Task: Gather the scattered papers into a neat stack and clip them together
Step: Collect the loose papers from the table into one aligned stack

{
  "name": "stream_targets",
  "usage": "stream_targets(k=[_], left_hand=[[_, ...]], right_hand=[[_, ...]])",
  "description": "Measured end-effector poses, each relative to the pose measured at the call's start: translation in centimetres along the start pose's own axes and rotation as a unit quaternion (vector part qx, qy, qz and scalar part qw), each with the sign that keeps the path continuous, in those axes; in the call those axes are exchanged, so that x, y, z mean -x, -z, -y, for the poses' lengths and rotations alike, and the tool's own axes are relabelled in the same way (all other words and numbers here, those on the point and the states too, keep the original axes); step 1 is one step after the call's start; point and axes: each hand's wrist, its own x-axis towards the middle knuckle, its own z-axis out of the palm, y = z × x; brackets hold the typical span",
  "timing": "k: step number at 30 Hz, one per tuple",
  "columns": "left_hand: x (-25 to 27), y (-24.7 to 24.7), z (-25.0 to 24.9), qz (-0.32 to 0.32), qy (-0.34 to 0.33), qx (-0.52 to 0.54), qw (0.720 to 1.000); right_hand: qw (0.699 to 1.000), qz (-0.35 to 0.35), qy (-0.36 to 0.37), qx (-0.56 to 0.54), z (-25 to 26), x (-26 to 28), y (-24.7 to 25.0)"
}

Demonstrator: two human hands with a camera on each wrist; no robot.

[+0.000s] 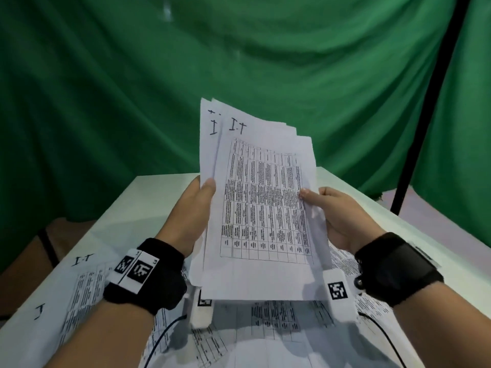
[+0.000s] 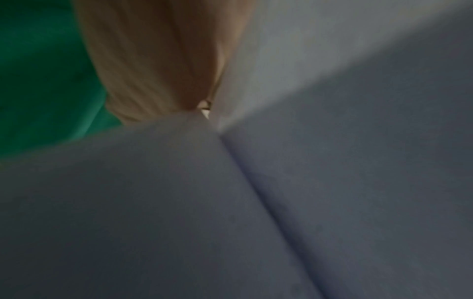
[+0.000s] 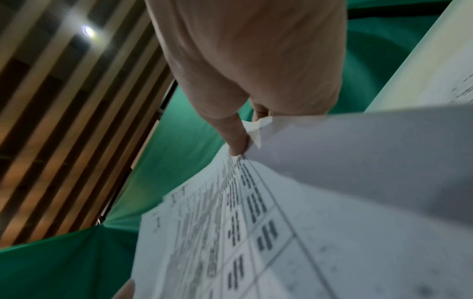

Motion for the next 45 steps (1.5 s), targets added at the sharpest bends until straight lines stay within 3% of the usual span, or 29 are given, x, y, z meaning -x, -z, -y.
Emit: stream_targets(k=[6,11,17,22,25,27,30,31,32,34,38,45], left_hand=[[0.1,0.1,0.9,0.010,-0.034,-0.085,0.996],[-0.1,0.2,1.6,-0.002,-0.040,-0.082,0.996],[0.5,0.0,1.5,0.014,-0.033,-0.087,0.996],[2.9,4.3,0.2,-0.002,0.080,-0.143,0.987],[4.3,9.8,0.3,-0.008,0.140,-0.343,0.929],[5.3,13.2,0.2,0.010,0.183,-0.502,0.846],[6.4,16.6,0.9,0.087,0.292,-0.657,0.690],[6.7,17.5,1.6,0.108,0.325,-0.673,0.655],[6.7,18.4,2.5,0.119,0.346,-0.676,0.640],[6.9,19.2,3.4,0.117,0.358,-0.666,0.645],[6.6,19.7,3.3,0.068,0.386,-0.592,0.704],[5.5,23.8,4.5,0.041,0.459,-0.511,0.726]], right_hand=[[0.997,0.025,0.051,-0.049,-0.7,0.8,-0.1],[0.993,0.115,0.007,-0.034,-1.5,1.3,0.6],[0.997,0.074,0.015,-0.021,-2.9,1.1,0.6],[0.996,0.080,0.024,-0.041,-3.0,1.0,0.6],[0.995,0.084,0.038,-0.039,-3.4,0.9,0.4],[0.995,0.076,0.050,-0.030,-3.7,1.0,0.1],[0.996,0.068,0.050,-0.015,-3.8,1.2,-0.2],[0.996,0.069,0.052,-0.010,-3.8,1.3,-0.3],[0.996,0.073,0.054,-0.007,-3.8,1.3,-0.3],[0.996,0.074,0.056,-0.004,-3.9,1.3,-0.3],[0.997,0.060,0.049,-0.004,-4.3,1.0,0.0],[0.998,0.047,0.037,-0.007,-5.5,-0.2,0.4]])
